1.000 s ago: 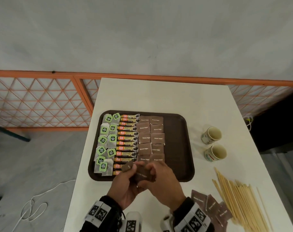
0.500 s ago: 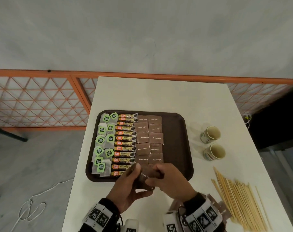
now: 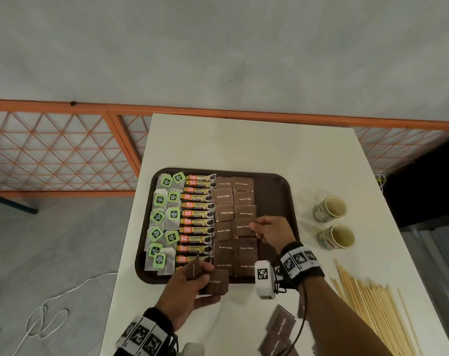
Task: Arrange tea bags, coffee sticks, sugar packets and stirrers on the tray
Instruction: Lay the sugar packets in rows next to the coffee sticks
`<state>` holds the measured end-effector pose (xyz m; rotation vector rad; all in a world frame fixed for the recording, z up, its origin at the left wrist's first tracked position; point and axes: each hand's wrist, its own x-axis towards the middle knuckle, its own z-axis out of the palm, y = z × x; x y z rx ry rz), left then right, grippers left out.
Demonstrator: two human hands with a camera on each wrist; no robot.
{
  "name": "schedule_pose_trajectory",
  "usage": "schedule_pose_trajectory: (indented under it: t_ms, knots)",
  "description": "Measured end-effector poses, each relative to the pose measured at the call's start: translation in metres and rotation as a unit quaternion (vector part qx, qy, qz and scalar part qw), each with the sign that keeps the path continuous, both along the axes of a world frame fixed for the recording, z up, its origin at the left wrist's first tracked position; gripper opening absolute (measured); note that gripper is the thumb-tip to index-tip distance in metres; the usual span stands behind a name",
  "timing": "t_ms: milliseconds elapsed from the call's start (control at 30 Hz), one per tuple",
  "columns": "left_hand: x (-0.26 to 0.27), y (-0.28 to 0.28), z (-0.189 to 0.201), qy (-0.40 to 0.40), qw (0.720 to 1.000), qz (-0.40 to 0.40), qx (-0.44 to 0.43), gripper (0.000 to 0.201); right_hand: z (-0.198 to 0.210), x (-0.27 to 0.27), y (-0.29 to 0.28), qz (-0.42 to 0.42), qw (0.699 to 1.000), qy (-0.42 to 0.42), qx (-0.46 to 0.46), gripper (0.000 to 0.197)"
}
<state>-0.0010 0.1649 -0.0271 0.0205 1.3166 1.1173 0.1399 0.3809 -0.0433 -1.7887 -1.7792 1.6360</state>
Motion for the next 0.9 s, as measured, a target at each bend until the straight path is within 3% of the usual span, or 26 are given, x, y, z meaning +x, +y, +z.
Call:
schedule_pose_trajectory:
  t_ms: [200, 500, 633, 733, 900]
  knots:
    - [-0.014, -0.008, -0.006, -0.015, 0.999, 0.034, 0.001, 0.02, -0.028, -0.005, 0.006, -0.039, 0.996, -0.076, 0.008, 0.016]
    - [-0.018, 0.001, 0.004, -0.068, 0.994, 0.078, 0.034, 0.037, -0.02, -0.002, -0.009, -0.01, 0.985, -0.145, 0.097, 0.021]
    - [-0.017, 0.005, 0.01, -0.069, 0.992, 0.086, 0.064, 0.04, 0.024, -0.001, -0.038, 0.09, 0.98, -0.082, 0.156, 0.014]
    - [-0.012, 0.009, 0.015, -0.063, 0.991, 0.092, 0.071, 0.039, 0.051, -0.003, -0.07, 0.215, 0.973, -0.02, 0.084, 0.03]
    - [0.004, 0.007, 0.022, 0.034, 0.997, 0.022, 0.06, 0.031, 0.052, 0.004, -0.095, 0.198, 0.978, 0.041, 0.044, 0.014]
